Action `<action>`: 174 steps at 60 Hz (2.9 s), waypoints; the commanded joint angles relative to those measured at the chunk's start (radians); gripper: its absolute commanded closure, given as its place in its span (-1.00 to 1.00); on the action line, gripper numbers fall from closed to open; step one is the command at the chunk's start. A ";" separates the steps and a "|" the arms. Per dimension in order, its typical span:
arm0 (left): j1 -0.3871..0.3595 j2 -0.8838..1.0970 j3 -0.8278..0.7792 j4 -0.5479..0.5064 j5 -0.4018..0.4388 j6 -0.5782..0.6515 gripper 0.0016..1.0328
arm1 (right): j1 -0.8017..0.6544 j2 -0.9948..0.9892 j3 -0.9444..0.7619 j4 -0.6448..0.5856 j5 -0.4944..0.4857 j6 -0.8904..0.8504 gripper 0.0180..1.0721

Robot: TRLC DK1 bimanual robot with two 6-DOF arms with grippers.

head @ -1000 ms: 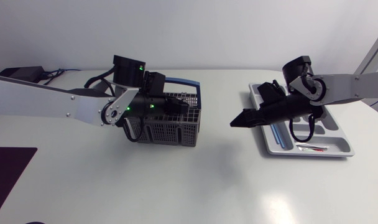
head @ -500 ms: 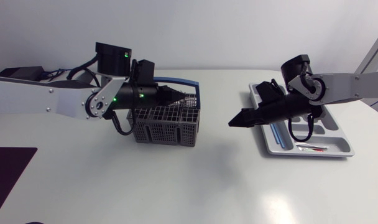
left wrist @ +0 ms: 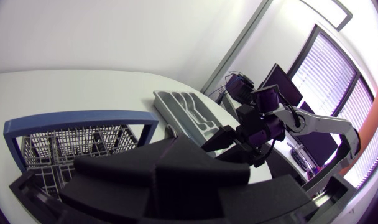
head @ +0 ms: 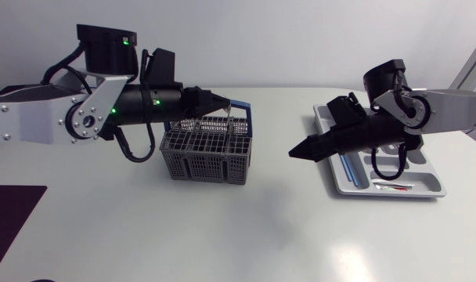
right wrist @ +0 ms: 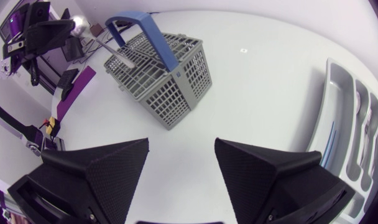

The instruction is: Unload the cutlery basket into the drawer organizer.

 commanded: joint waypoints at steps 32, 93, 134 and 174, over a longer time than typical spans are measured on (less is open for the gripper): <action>-0.026 -0.053 0.116 -0.430 0.294 0.301 0.78 | 0.099 -0.346 -0.168 0.007 -0.060 -0.265 -0.86; -0.173 0.034 0.306 -0.937 0.576 0.585 0.86 | 0.345 -0.433 -0.167 -0.174 -0.277 -0.407 0.05; -0.216 0.033 0.340 -1.075 0.596 0.691 0.86 | 0.421 -0.490 -0.147 -0.266 -0.277 -0.412 0.75; -0.144 0.049 0.370 -0.932 0.441 0.528 -0.92 | 0.309 -0.441 -0.208 -0.327 -0.072 -0.518 0.89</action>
